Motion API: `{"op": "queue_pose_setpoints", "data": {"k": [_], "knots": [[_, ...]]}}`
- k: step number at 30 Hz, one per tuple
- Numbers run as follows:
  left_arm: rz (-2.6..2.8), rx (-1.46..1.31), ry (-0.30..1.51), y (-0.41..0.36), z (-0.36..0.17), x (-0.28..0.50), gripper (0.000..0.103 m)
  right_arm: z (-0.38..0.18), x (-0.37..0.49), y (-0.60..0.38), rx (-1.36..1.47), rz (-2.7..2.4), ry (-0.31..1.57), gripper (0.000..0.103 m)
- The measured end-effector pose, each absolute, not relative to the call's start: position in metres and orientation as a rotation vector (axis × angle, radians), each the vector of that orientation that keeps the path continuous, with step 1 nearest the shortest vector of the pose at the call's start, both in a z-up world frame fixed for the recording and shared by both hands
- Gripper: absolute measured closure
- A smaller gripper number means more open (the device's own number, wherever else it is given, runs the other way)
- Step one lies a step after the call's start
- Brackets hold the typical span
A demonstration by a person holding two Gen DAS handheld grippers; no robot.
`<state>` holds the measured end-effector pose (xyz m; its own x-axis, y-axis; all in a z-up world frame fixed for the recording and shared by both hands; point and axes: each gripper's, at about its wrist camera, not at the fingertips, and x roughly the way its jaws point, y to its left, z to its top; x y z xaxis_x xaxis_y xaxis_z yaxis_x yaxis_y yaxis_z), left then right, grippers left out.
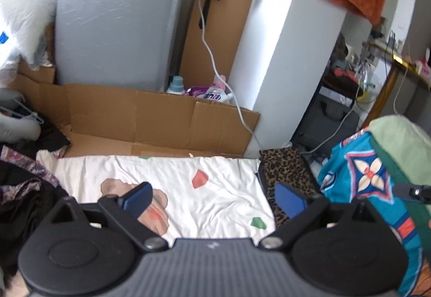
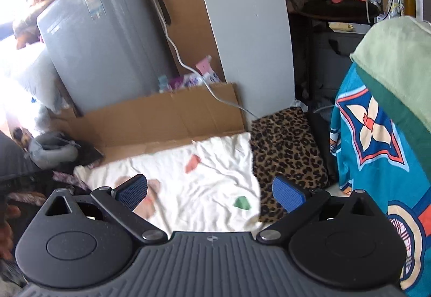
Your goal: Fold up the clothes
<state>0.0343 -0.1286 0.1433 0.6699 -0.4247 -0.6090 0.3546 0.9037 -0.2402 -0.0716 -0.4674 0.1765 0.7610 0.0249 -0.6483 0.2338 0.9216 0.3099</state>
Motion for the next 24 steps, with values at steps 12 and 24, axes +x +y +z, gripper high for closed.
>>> {"op": "queue_pose_setpoints", "data": {"k": [12,24], "knots": [[-0.352,-0.125,0.79,-0.141,0.17,-0.029,0.004,0.209,-0.105,-0.411,0.425,-0.109,0.737,0.001],[-0.328,-0.124,0.777,-0.154,0.18,-0.062,0.004,0.201,-0.124,-0.381,0.438,-0.128,0.805,0.001]]}}
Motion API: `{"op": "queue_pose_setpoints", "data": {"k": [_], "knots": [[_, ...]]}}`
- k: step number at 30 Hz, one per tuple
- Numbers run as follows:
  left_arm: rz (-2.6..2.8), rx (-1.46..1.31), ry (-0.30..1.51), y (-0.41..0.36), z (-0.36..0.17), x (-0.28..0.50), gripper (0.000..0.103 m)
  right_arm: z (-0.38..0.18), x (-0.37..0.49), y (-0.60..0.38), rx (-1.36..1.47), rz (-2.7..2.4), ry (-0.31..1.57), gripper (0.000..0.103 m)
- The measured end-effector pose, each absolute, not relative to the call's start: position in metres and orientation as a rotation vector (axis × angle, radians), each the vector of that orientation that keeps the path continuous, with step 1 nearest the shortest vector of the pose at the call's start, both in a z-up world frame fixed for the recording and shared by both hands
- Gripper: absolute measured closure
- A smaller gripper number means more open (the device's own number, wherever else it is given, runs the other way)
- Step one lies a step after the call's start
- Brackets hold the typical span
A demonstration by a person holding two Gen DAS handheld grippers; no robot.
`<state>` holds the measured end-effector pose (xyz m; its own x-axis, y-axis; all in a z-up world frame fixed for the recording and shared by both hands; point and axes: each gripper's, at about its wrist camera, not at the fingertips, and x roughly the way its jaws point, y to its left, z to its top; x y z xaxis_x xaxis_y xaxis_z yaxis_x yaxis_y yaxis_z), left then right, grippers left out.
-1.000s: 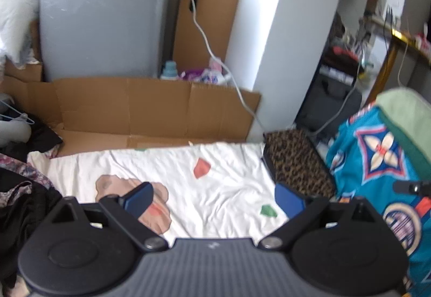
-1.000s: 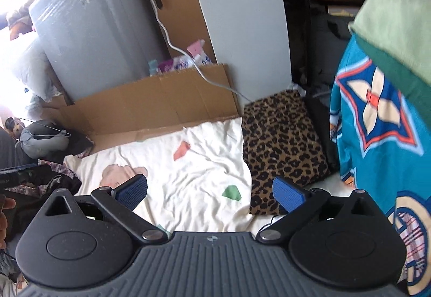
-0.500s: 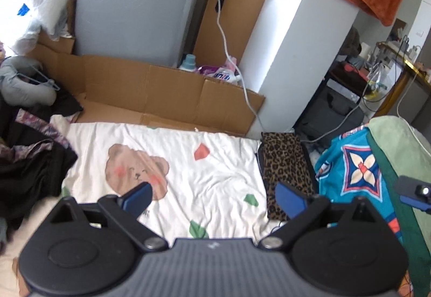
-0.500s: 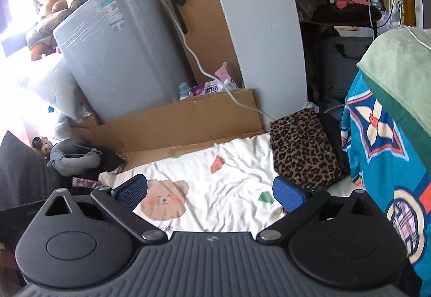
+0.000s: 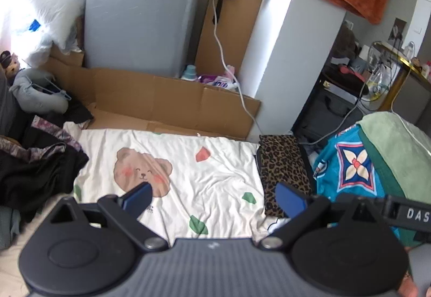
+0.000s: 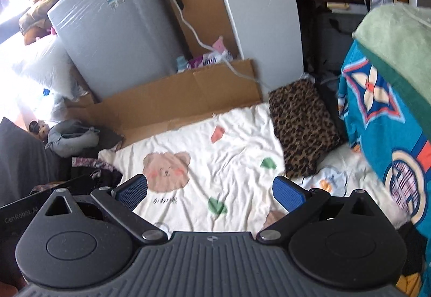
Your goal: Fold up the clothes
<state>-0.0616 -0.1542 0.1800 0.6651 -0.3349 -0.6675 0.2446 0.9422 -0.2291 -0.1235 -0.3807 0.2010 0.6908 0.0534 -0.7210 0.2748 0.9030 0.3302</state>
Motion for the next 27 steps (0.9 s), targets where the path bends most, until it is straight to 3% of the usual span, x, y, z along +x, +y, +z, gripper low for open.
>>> {"op": "queue_pose_setpoints", "data": {"k": [7,14,27], "knots": [[-0.278,-0.171,0.887,-0.152,0.164,-0.047,0.004,0.19,-0.118,-0.373,0.488,-0.112,0.84,0.001],[-0.218,-0.096,0.823,-0.153,0.169,-0.053,0.004,0.192,-0.113,-0.361,0.42,-0.102,0.835,0.001],[-0.166,-0.017,0.89,-0.157,0.158,-0.054,0.004,0.183,-0.102,-0.353,0.335,-0.131,0.887,0.001]]}}
